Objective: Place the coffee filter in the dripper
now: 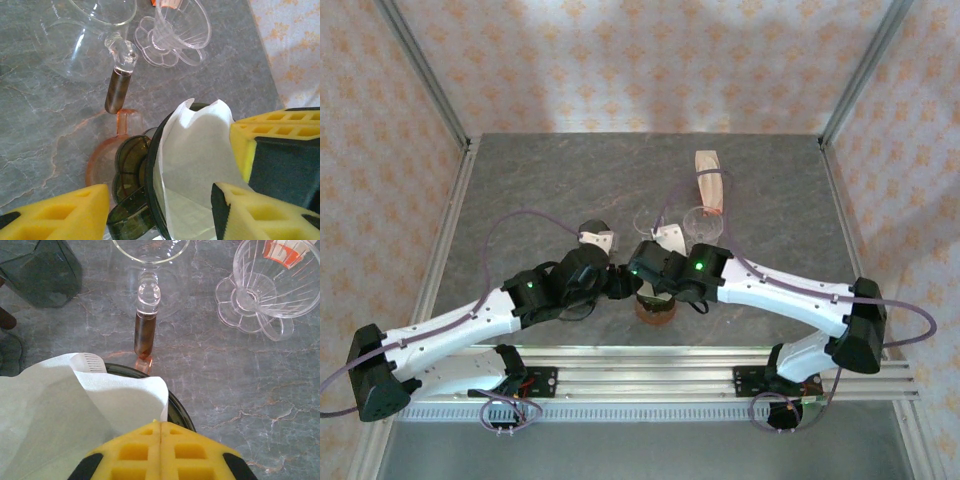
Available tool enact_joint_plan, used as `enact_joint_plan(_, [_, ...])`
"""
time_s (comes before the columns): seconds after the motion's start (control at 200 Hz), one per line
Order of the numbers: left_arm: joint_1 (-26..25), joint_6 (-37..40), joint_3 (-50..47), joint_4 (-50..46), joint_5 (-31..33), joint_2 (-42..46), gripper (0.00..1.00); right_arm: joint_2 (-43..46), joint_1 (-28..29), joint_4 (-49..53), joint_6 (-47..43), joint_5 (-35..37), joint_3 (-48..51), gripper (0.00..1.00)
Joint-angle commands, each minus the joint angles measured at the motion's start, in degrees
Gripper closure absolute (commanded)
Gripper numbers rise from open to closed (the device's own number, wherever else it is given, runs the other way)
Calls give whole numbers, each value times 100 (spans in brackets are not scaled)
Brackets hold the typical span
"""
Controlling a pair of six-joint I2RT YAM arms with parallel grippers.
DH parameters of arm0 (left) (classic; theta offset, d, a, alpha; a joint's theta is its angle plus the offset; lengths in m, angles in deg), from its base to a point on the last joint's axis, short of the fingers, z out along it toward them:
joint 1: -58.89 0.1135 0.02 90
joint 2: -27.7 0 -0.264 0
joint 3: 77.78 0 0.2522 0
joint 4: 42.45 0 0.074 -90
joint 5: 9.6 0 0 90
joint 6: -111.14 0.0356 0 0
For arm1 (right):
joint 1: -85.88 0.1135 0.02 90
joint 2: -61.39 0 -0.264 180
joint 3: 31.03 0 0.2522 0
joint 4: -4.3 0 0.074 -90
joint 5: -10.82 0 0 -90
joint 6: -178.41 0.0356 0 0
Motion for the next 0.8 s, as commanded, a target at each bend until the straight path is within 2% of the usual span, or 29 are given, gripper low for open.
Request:
enact_joint_plan(0.0, [-31,-38,-116,-44,163,93,43,-53,38,0,61,173,42,100])
enact_joint_plan(0.205, [-31,45,-172,-205,116,108,44,-93,33,-15,85,187,61,100])
enact_joint_plan(0.54, [-35,118,-156,-374,66,99,55,-22,38,-18,181,240,45,99])
enact_joint_plan(0.701, [-31,155,-139,-419,-6,8,57,161,38,-18,240,351,43,85])
enact_joint_plan(0.796, [-36,155,-142,-404,-10,-13,57,376,38,-23,254,453,46,66])
